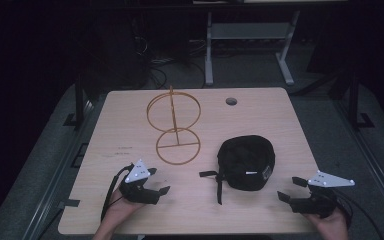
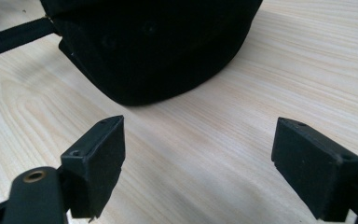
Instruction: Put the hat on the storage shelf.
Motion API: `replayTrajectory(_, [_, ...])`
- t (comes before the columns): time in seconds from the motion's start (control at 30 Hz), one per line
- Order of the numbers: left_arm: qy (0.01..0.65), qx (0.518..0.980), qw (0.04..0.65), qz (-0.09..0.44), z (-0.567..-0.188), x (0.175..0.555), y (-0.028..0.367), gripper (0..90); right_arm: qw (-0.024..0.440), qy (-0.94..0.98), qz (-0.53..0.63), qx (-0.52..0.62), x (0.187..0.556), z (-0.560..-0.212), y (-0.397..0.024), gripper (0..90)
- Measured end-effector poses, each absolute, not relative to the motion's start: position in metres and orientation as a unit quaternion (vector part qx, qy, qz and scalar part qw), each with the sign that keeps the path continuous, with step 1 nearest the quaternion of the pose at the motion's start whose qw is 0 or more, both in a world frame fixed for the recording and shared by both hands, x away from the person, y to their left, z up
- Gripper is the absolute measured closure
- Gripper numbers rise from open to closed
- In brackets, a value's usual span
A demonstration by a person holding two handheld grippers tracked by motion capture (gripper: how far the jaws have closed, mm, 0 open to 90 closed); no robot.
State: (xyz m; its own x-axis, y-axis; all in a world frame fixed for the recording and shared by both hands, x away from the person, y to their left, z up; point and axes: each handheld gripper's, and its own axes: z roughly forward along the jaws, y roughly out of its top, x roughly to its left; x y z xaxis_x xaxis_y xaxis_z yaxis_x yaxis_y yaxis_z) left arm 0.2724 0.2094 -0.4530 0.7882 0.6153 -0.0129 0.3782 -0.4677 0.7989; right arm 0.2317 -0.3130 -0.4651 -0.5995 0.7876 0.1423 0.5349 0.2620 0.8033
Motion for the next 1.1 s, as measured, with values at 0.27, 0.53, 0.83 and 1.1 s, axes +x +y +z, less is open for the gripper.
replayTrajectory(0.27, [0.289, 0.847, 0.427, 0.130, -0.455, 0.272, 0.205, 19.1, 0.143, 0.782, 0.436, 0.422, 0.232, -0.465, -0.313, 16.9])
replayTrajectory(0.53, [0.284, 0.844, 0.436, 0.127, -0.454, 0.273, 0.202, 19.1, 0.144, 0.778, 0.439, 0.425, 0.231, -0.465, -0.318, 16.7])
replayTrajectory(0.83, [0.282, 0.844, 0.443, 0.111, -0.443, 0.271, 0.189, 19.0, 0.138, 0.782, 0.440, 0.419, 0.230, -0.464, -0.315, 15.9])
replayTrajectory(1.1, [0.262, 0.849, 0.449, 0.094, -0.431, 0.268, 0.171, 18.0, 0.134, 0.784, 0.445, 0.412, 0.229, -0.462, -0.312, 15.9])
